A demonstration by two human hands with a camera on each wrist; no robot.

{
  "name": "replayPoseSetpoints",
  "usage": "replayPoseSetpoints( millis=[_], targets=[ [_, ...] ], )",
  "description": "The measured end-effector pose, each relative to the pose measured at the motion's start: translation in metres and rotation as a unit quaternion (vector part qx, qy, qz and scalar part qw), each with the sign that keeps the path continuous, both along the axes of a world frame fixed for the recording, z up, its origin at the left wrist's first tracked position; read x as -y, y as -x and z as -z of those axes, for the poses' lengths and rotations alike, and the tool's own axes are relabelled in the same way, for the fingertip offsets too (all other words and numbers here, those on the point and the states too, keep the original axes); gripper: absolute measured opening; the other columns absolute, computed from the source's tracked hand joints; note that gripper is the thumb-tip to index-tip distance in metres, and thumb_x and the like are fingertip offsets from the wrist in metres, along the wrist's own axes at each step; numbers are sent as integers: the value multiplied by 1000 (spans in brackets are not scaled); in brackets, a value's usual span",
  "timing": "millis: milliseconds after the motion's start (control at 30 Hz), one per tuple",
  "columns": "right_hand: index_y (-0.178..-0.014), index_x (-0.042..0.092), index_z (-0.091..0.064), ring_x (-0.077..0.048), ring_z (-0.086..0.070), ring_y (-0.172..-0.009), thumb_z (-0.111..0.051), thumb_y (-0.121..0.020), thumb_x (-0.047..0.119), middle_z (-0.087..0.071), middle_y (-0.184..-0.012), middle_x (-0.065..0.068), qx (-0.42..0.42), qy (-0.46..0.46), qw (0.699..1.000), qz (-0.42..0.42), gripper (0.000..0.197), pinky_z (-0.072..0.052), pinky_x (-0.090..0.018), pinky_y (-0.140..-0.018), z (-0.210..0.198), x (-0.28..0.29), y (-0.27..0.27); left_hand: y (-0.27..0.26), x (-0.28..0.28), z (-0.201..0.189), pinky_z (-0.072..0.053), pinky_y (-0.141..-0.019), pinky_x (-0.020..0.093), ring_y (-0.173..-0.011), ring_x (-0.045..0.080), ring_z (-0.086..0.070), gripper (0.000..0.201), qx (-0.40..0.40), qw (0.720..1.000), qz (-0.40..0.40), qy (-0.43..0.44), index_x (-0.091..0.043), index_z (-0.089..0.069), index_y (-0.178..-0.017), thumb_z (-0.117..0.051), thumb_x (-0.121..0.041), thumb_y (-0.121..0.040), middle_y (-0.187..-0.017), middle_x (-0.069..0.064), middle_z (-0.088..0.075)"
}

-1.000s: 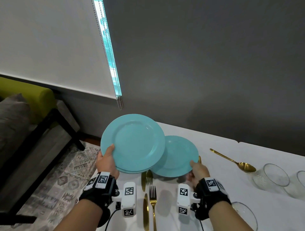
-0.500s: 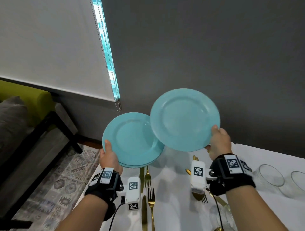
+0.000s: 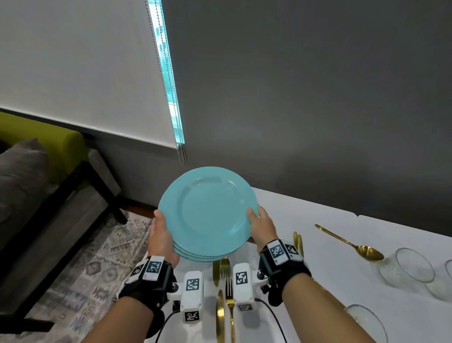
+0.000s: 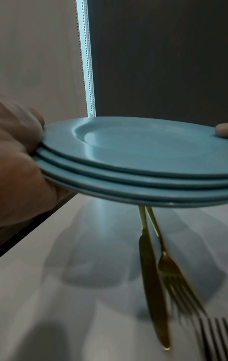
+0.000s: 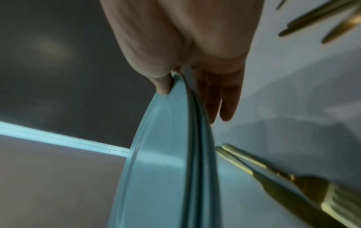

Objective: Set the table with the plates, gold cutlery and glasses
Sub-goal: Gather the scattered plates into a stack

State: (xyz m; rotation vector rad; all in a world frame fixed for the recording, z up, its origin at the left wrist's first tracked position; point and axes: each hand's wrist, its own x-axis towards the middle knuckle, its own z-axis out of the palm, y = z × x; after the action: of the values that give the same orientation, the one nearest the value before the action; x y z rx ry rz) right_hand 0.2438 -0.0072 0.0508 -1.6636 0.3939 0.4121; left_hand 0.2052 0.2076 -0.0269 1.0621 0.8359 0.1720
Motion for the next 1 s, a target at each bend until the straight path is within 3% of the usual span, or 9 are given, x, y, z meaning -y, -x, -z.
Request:
replayPoseSetpoints(
  millis=[100,167,267,333,533,600,733,867,1000],
  targets=[
    [-130,24,-43,-31,-59,-108,-40,-99,23,-58,-120,-7,-59,-104,992,25,31,-52,-53,-87,5,-10,4,5,1,-15,-38,-109,49,-130,23,-48,116,-6,1000,8,-7,-25,-42,-138,-47,-95,-46,-142,1,-48],
    [-129,16,-46,-30,-58,-101,-39,-101,18,-59,-113,-8,-82,-141,986,35,28,-52,-48,-85,6,-10,3,5,3,-26,-40,-107,48,-128,24,-50,100,-6,1000,13,-10,-23,-43,-137,-45,-87,-61,-140,3,-50],
    [-128,8,-48,-32,-60,-92,-44,-99,12,-61,-112,-13,-111,-184,973,81,29,-53,-43,-74,10,-3,-3,4,17,-60,-56,-82,38,-113,22,-60,53,5,998,46,-31,-29,-53,-127,-39,-62,-88,-129,2,-60],
    [-128,6,-47,-35,-61,-94,-49,-95,11,-61,-118,-17,-129,-223,958,125,33,-53,-48,-75,13,4,-9,0,26,-67,-57,-66,29,-98,15,-63,36,6,997,73,-33,-29,-57,-116,-33,-48,-97,-113,-2,-65],
    [-121,11,-47,-37,-58,-98,-49,-97,9,-58,-111,-16,-86,-208,955,190,24,-46,-59,-85,7,38,-36,-16,49,-63,-51,-85,38,-101,24,-59,50,-26,993,112,14,-18,-54,-121,-27,-51,-97,-114,7,-62],
    [-125,7,-46,-39,-59,-105,-50,-96,9,-58,-119,-16,-79,-188,949,241,30,-47,-60,-87,13,49,-45,-20,54,-59,-48,-91,38,-105,27,-56,51,-38,992,120,-2,-14,-50,-127,-25,-48,-99,-116,9,-57],
    [-135,8,-44,-38,-58,-111,-51,-94,13,-56,-129,-14,-86,-140,939,303,42,-48,-55,-87,30,69,-53,-23,61,-52,-47,-87,34,-107,26,-55,47,-69,989,124,-35,-10,-51,-124,-27,-43,-100,-118,10,-56],
    [-136,4,-44,-36,-57,-114,-49,-95,12,-55,-130,-13,-102,-80,942,311,42,-47,-38,-86,51,79,-50,-22,69,-44,-48,-84,33,-105,26,-57,41,-82,984,139,-70,-11,-53,-117,-29,-40,-100,-114,9,-58],
    [-133,4,-47,-36,-57,-114,-49,-94,14,-56,-127,-12,-123,-84,938,312,40,-47,-49,-95,66,70,-36,-20,72,-36,-51,-72,28,-97,25,-59,33,-91,981,140,-99,-11,-54,-110,-32,-35,-101,-107,9,-60]
  ],
)
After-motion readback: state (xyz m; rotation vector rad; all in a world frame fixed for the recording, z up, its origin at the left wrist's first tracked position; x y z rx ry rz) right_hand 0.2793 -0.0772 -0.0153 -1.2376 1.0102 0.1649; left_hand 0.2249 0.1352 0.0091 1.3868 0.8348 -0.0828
